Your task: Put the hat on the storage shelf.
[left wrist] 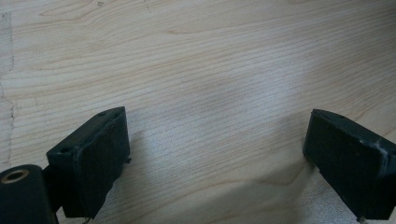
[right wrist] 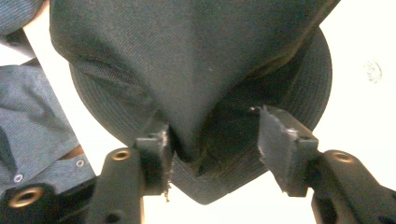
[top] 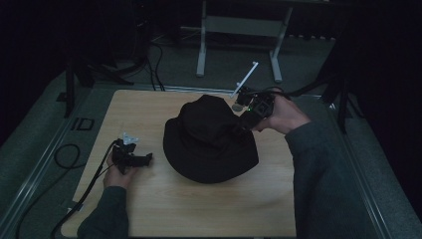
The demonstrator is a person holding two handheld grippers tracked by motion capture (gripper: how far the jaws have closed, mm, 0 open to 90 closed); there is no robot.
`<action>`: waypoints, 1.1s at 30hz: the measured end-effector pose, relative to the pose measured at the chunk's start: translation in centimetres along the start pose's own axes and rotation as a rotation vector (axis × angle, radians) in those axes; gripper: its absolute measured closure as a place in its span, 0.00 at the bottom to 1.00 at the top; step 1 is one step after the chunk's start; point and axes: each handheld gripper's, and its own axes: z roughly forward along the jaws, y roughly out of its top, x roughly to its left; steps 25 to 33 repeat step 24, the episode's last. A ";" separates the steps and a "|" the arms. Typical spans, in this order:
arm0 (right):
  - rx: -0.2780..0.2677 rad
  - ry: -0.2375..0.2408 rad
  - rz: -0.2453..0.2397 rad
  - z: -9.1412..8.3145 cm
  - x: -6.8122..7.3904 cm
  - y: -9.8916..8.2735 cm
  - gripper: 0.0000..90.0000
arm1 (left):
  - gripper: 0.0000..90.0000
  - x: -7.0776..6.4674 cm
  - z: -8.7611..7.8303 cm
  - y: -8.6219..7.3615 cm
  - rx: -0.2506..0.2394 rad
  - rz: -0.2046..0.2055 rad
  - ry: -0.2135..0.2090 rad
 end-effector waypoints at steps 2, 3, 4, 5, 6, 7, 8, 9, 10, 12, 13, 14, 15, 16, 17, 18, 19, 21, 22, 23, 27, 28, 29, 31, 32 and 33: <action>-0.009 -0.012 0.013 -0.2 -0.1 -0.1 0.42 | 0.08 0.0 0.0 0.0 0.000 0.000 0.000; -0.003 -0.017 0.023 -0.3 -0.2 -0.2 0.39 | 0.08 0.0 0.0 0.0 0.001 0.000 0.001; -0.003 -0.023 0.029 -0.3 -0.3 -0.2 0.35 | 0.08 0.0 0.0 0.0 0.001 0.000 0.001; -0.003 -0.023 0.029 -0.3 -0.3 -0.2 0.35 | 0.08 0.0 0.0 0.0 0.001 0.000 0.001; -0.004 -0.031 0.033 -0.3 -0.4 -0.3 0.33 | 0.08 0.0 0.0 0.0 0.000 0.000 0.000; -0.001 -0.033 0.036 -0.4 -0.4 -0.4 0.31 | 0.08 0.0 0.0 0.0 0.001 0.000 0.001; 0.000 -0.035 0.037 -0.5 -0.4 -0.4 0.29 | 0.08 0.0 0.0 0.0 0.001 0.000 0.001; 0.000 -0.041 0.038 -0.5 -0.4 -0.5 0.28 | 0.08 0.0 0.0 0.0 0.000 -0.001 0.000; 0.003 -0.044 0.040 -0.6 -0.5 -0.5 0.27 | 0.08 0.0 0.0 0.0 0.000 0.000 0.000; 0.005 -0.051 0.043 -0.7 -0.5 -0.6 0.26 | 0.08 0.0 0.0 0.0 0.000 0.000 0.000; 0.006 -0.051 0.044 -0.7 -0.5 -0.7 0.25 | 0.08 0.0 0.0 0.0 0.000 0.000 0.000; 0.007 -0.055 0.043 -0.7 -0.5 -0.7 0.24 | 0.08 0.0 0.0 0.0 0.000 0.000 0.000; 0.006 -0.058 0.042 -0.8 -0.5 -0.8 0.24 | 0.08 0.0 0.0 0.0 0.000 0.000 0.000; 0.008 -0.057 0.044 -0.9 -0.5 -0.8 0.23 | 0.08 0.0 0.0 0.0 0.000 0.000 0.000; 0.006 -0.058 0.046 -0.9 -0.5 -0.9 0.23 | 0.08 0.0 0.0 0.0 0.000 0.000 0.000; 0.005 -0.058 0.045 -1.0 -0.5 -0.9 0.23 | 0.08 0.0 0.0 0.0 0.000 -0.001 0.000; 0.005 -0.060 0.045 -1.1 -0.5 -1.0 0.23 | 0.08 0.0 0.0 0.0 0.000 0.000 0.000; 0.006 -0.063 0.046 -1.2 -0.6 -1.2 0.23 | 0.08 0.0 0.0 0.0 0.001 0.000 0.000; 0.005 -0.064 0.043 -1.3 -0.6 -1.3 0.23 | 0.08 0.0 0.0 0.0 0.001 0.000 0.001; 0.007 -0.067 0.046 -1.4 -0.6 -1.4 0.23 | 0.08 0.0 0.0 0.0 0.001 0.000 0.000; 0.008 -0.067 0.048 -1.5 -0.6 -1.4 0.23 | 0.08 0.0 0.0 0.0 0.001 0.001 0.001; 0.008 -0.067 0.048 -1.5 -0.6 -1.4 0.23 | 0.08 0.0 0.0 0.0 0.001 0.001 0.001; 0.008 -0.067 0.048 -1.5 -0.6 -1.4 0.23 | 0.08 0.0 0.0 0.0 0.001 0.001 0.001; 0.008 -0.067 0.048 -1.5 -0.6 -1.4 0.23 | 0.08 0.0 0.0 0.0 0.001 0.001 0.001; 0.008 -0.067 0.048 -1.5 -0.6 -1.4 0.23 | 0.08 0.0 0.0 0.0 0.001 0.001 0.001; 0.008 -0.067 0.048 -1.5 -0.6 -1.4 0.23 | 0.08 0.0 0.0 0.0 0.001 0.001 0.001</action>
